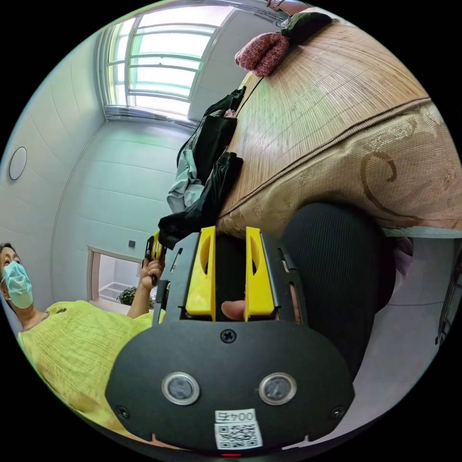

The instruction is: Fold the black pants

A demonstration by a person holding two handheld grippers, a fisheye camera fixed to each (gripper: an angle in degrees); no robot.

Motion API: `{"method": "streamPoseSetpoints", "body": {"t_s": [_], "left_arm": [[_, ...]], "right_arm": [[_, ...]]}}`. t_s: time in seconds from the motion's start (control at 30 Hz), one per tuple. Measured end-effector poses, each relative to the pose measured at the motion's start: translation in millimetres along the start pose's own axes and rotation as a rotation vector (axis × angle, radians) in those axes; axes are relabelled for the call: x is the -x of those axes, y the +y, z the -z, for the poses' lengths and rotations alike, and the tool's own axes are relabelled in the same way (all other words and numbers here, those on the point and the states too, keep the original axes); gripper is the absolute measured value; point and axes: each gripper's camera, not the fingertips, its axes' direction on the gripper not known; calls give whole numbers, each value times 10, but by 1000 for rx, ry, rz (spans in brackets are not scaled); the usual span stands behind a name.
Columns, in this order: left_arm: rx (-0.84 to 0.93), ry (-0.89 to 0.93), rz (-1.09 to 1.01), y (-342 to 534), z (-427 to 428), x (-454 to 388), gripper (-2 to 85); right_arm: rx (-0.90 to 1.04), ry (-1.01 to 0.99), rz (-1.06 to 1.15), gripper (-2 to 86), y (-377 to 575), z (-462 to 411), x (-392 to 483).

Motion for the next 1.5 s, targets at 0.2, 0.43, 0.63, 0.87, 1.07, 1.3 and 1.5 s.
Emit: {"method": "streamPoseSetpoints", "body": {"t_s": [0.2, 0.43, 0.63, 0.87, 1.07, 1.3, 1.5], "left_arm": [[94, -30, -13, 122, -126, 89, 20], [92, -48, -28, 193, -89, 226, 21], [103, -47, -18, 385, -190, 403, 21], [135, -117, -82, 648, -486, 481, 21], [192, -237, -190, 869, -872, 391, 30], [143, -654, -494, 1076, -1216, -82, 73], [113, -747, -785, 1630, -1891, -626, 109]], "right_arm": [[56, 71, -8, 95, -372, -380, 76], [140, 121, 50, 104, -1532, -1358, 495], [193, 184, -14, 149, -2418, -2217, 612], [208, 301, -119, 125, -2936, -2841, 589], [217, 311, -98, 46, -3052, -3008, 725], [30, 150, -43, 43, -2496, -2238, 1214], [-40, 62, -36, 42, -2025, -1787, 1542]]}}
